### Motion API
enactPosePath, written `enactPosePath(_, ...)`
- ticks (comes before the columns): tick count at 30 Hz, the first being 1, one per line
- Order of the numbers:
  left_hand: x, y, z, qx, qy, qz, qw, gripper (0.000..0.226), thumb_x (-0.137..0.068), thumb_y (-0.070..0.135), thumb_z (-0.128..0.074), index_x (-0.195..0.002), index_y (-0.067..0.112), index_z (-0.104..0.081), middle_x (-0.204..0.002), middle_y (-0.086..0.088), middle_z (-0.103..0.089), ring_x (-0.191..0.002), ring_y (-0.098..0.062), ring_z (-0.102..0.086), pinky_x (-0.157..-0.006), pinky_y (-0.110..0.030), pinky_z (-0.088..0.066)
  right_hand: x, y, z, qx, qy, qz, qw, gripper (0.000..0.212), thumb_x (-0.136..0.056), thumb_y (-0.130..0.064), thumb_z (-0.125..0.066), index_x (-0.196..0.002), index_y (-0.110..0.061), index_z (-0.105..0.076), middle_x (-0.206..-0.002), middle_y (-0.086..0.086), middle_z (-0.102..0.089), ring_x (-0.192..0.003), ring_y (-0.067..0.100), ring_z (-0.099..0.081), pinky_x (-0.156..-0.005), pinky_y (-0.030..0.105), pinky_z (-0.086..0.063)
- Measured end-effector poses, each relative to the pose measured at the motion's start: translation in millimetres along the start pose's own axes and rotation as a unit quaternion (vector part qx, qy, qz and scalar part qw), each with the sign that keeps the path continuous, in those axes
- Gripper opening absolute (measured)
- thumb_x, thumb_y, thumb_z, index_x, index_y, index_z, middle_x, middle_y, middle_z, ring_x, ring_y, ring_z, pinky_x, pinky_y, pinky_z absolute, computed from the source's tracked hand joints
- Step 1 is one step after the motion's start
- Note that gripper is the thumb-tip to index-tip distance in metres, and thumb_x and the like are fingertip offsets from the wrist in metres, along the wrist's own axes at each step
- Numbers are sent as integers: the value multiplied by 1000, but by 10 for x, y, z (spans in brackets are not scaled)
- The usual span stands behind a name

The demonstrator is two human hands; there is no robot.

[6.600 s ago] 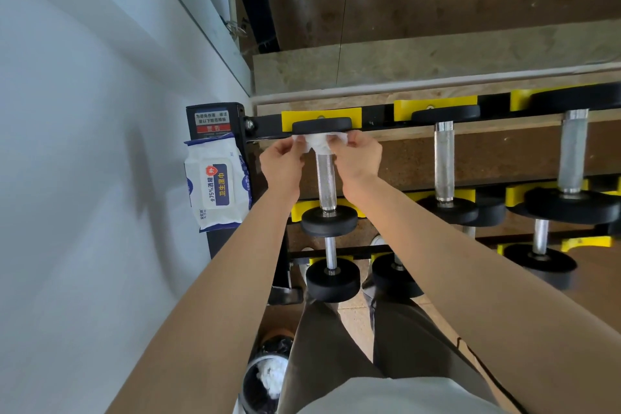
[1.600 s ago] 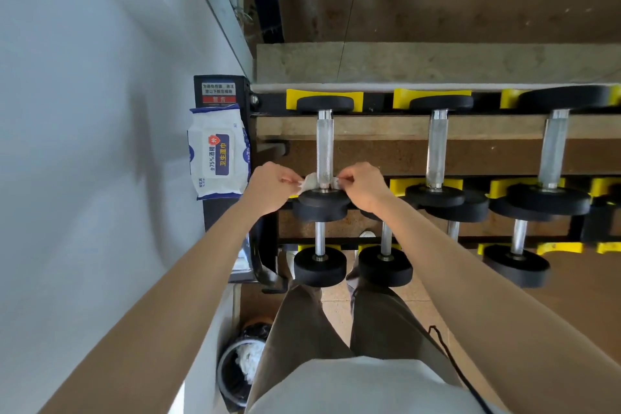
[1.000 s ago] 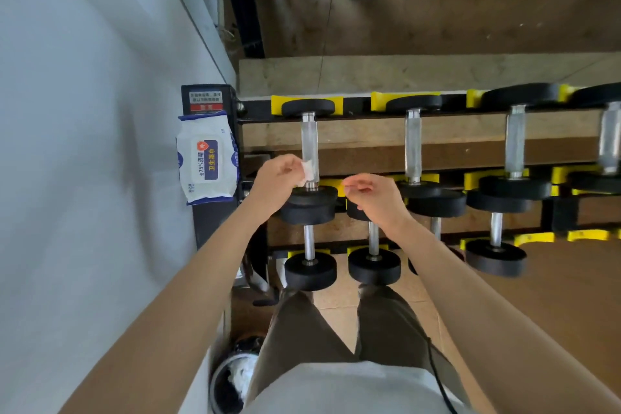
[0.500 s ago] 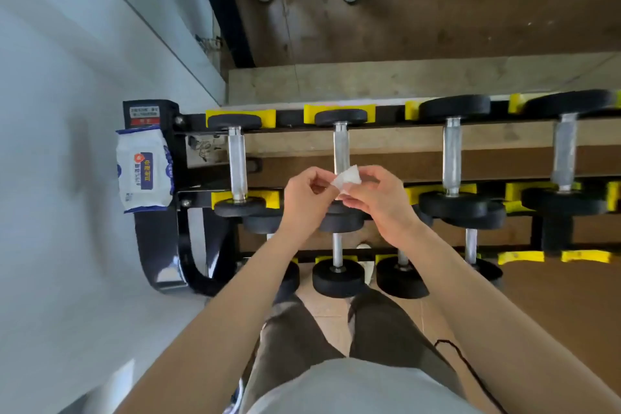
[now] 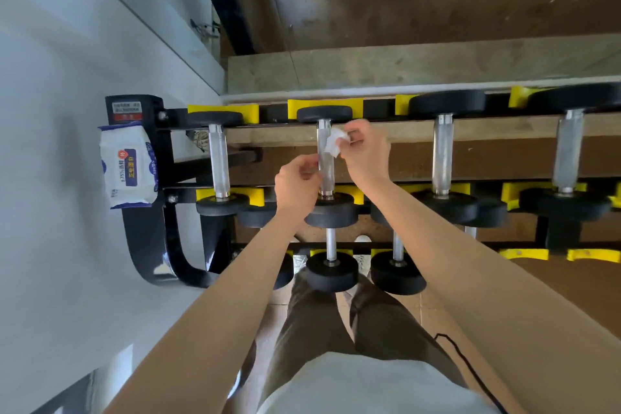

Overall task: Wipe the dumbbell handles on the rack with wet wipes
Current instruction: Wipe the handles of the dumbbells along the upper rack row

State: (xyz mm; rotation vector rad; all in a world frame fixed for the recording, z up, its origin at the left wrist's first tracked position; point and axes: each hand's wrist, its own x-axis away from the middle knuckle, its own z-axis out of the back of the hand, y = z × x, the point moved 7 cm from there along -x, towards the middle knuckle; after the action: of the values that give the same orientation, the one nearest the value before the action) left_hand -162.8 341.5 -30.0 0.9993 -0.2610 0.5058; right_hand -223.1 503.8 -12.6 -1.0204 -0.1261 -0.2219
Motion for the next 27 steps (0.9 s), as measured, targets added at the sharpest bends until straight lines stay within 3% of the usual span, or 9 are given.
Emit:
enactPosePath(3, -59, -61, -4, -1, -6, -2, 1000, 34, -91, 1, -59, -115, 20, -75, -102, 7, -76, -94, -5, -70, -86, -24, -58, 90, 12, -141, 57, -24, 44, 997, 9, -92, -15, -66, -97, -14, -73, -89, -2, -71, -81, 9, -61, -79, 17, -45)
enactPosePath(6, -69, -81, 2, 18, -20, -17, 999, 35, -92, -1, -59, -117, 18, -74, -103, 6, -76, -96, -6, -71, -89, -29, -59, 281, 111, -150, 102, -79, 72, 989, 8, -89, -14, -70, -95, -13, -75, -87, -1, -72, -79, 10, -62, -80, 31, -54)
enactPosePath(9, -54, -113, -21, 42, -41, -24, 998, 36, -93, -3, -60, -121, 15, -72, -108, 4, -76, -101, -6, -70, -94, -31, -58, 459, 205, -136, 129, -158, 71, 976, 11, -85, -11, -71, -94, -14, -77, -87, -2, -74, -76, 7, -63, -79, 35, -56)
enactPosePath(11, -49, -138, -27, 60, -53, -22, 997, 37, -93, -3, -61, -123, 14, -71, -110, 3, -76, -103, -8, -71, -96, -36, -58, 414, 177, -88, 123, -137, 56, 981, 11, -86, -13, -71, -95, -16, -77, -85, -3, -74, -75, 8, -65, -80, 35, -56)
enactPosePath(15, -63, -174, -17, 81, -83, -6, 993, 36, -95, -1, -61, -125, 15, -70, -113, 2, -76, -106, -10, -70, -99, -40, -56, 71, -60, -15, 58, -17, 21, 998, 9, -90, -18, -69, -96, -16, -75, -82, -6, -71, -77, 10, -66, -80, 33, -55)
enactPosePath(17, -63, -149, 29, 87, -74, -14, 993, 33, -96, 1, -60, -123, 16, -71, -114, 3, -75, -106, -11, -70, -99, -40, -57, -9, -135, -80, 50, -9, 29, 998, 9, -90, -17, -68, -95, -14, -76, -83, -3, -72, -78, 12, -66, -78, 35, -55)
enactPosePath(20, -55, -35, 155, 91, -18, -57, 994, 37, -94, 0, -63, -128, 14, -67, -117, 3, -73, -106, -7, -69, -95, -25, -56, 124, -79, -227, 99, -61, 50, 992, 11, -91, -18, -69, -96, -15, -78, -83, -1, -74, -73, 10, -64, -76, 36, -56)
enactPosePath(23, -47, 154, 145, 22, -27, -149, 988, 42, -90, -2, -69, -128, 13, -65, -121, -2, -67, -99, -1, -65, -86, -11, -52, 357, 8, -311, 129, -126, 69, 981, 7, -88, -17, -72, -90, -18, -79, -82, -4, -74, -71, 6, -62, -79, 30, -53)
enactPosePath(27, -82, 190, 22, -86, -53, -163, 981, 30, -82, 6, -76, -108, 20, -76, -106, 1, -65, -86, -8, -64, -77, -17, -52, 407, 111, -199, 45, -121, 13, 992, 15, -84, -9, -76, -96, -16, -77, -83, -7, -73, -74, 3, -67, -75, 22, -55)
